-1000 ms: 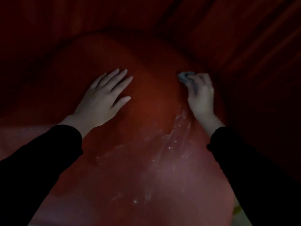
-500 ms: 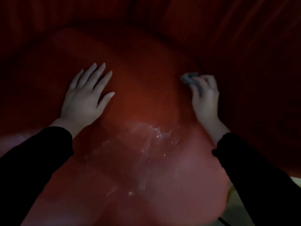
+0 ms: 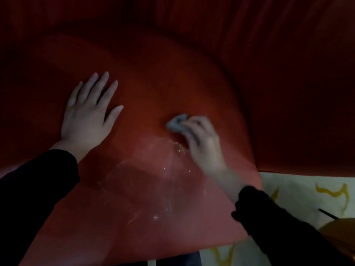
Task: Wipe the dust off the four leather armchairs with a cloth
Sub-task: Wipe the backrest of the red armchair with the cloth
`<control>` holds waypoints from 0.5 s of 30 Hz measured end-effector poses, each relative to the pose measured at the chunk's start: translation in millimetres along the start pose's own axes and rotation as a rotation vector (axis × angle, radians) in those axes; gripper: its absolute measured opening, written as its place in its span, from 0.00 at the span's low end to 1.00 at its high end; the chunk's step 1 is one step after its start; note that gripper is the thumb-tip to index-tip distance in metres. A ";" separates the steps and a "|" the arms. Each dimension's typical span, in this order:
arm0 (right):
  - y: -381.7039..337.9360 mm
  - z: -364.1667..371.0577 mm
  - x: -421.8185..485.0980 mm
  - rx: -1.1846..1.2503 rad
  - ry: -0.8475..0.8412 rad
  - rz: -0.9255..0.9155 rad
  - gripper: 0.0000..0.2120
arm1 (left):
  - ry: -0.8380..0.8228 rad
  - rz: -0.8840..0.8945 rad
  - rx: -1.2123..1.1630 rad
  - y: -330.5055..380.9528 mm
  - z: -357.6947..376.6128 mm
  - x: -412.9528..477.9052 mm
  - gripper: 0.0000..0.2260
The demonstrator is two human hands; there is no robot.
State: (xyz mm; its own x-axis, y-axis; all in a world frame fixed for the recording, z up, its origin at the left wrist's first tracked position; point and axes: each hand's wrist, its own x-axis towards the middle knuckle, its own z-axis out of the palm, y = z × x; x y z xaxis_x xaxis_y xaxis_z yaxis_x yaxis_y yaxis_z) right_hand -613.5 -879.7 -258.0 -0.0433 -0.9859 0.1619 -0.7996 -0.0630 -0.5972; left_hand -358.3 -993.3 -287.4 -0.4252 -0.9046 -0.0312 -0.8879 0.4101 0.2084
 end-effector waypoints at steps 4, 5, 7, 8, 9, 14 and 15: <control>64.9 -37.8 35.9 -0.146 0.226 0.261 0.10 | 0.002 0.005 0.003 -0.9 1.7 0.1 0.29; 78.0 -43.6 37.8 -0.180 0.239 0.323 0.11 | 0.004 0.005 0.004 -0.8 2.3 0.2 0.29; 92.6 -42.4 31.8 -0.242 0.234 0.394 0.12 | 0.009 0.003 0.006 -0.1 2.8 0.4 0.29; 93.7 -38.1 26.6 -0.256 0.241 0.411 0.12 | 0.011 0.003 0.009 0.1 3.0 0.2 0.29; 91.3 -32.9 21.6 -0.257 0.262 0.422 0.12 | 0.012 0.003 0.011 0.1 2.9 0.4 0.29; 49.2 -8.9 -6.0 -0.200 0.322 0.336 0.10 | 0.010 0.005 0.016 0.7 3.1 1.3 0.29; 35.3 -3.4 -14.5 -0.172 0.289 0.293 0.10 | 0.008 0.005 0.019 0.6 2.8 1.0 0.29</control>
State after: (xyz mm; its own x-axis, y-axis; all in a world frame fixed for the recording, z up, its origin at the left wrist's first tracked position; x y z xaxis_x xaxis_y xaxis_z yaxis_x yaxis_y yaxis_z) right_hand -643.1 -867.1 -278.7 -0.4289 -0.8727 0.2332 -0.8155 0.2629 -0.5156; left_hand -359.7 -993.7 -290.0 -0.4284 -0.9033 -0.0223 -0.8888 0.4168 0.1903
